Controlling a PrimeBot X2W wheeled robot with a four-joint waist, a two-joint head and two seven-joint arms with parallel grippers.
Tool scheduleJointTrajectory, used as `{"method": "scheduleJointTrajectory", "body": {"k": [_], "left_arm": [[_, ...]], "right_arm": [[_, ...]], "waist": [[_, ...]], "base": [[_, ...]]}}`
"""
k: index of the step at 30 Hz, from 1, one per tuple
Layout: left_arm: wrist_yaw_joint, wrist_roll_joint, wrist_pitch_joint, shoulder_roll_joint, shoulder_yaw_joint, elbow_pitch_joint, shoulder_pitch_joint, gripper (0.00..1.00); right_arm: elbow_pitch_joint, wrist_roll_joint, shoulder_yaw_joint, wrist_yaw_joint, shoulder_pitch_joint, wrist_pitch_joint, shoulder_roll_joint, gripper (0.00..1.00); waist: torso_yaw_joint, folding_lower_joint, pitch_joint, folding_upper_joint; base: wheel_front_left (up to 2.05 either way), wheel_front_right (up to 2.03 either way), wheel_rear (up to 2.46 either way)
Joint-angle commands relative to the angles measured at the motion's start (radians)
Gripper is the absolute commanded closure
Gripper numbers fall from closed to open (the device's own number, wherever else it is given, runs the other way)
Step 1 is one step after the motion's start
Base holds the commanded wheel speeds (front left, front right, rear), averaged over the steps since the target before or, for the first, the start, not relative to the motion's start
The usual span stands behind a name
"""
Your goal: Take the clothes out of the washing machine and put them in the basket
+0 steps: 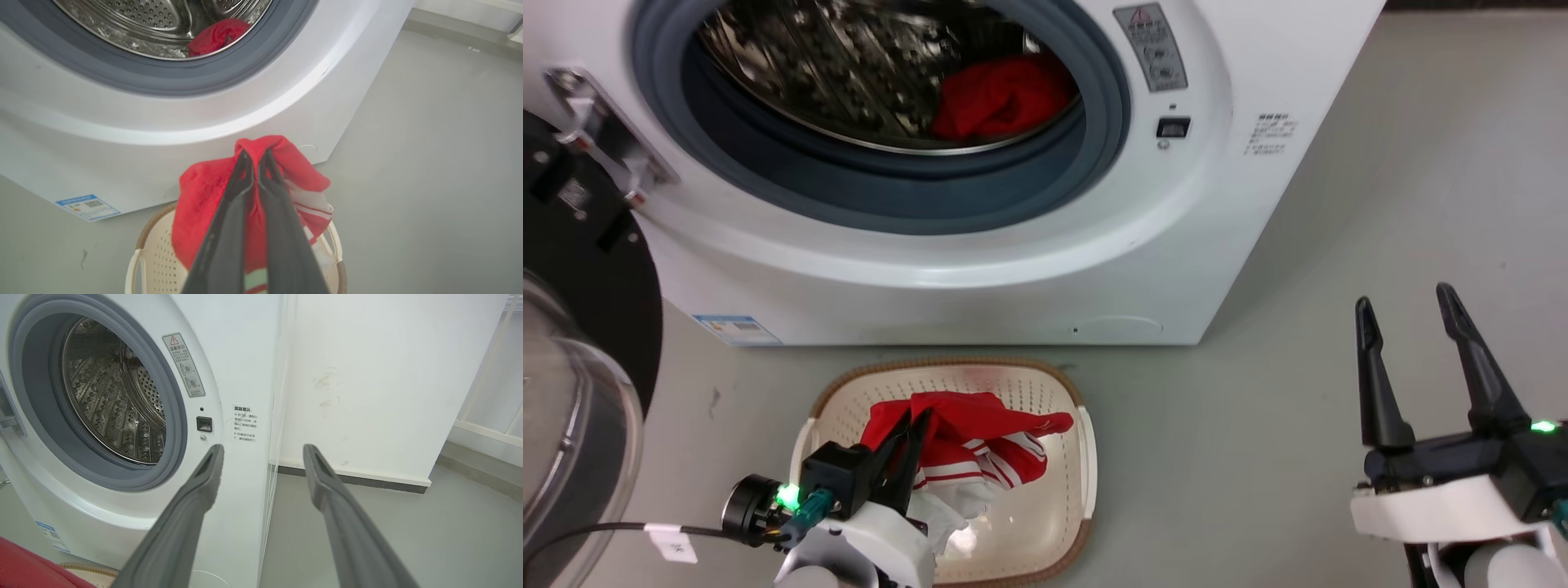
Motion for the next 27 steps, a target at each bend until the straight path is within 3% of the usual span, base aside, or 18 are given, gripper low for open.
{"method": "scheduleJointTrajectory", "body": {"k": [1,13,27], "left_arm": [[-0.013,0.002,-0.011,-0.017,0.002,0.046,-0.029,1.0],[-0.121,0.049,-0.025,-0.129,0.032,0.482,-0.231,1.0],[-0.186,0.131,-0.024,-0.198,-0.009,0.929,-0.493,1.0]], "right_arm": [[-0.007,-0.004,0.0,-0.001,-0.025,-0.002,0.001,0.0],[-0.035,0.012,-0.002,-0.001,-0.148,-0.002,0.001,0.0],[-0.057,0.034,-0.01,-0.001,-0.239,-0.002,0.001,0.0]], "waist": [[-0.009,-0.0001,0.063,0.0],[-0.069,-0.0001,0.3,0.0],[-0.108,-0.0001,0.492,0.0]], "base": [[0.0,0.0,0.0],[0.0,0.0,0.0],[0.0,0.0,0.0]]}}
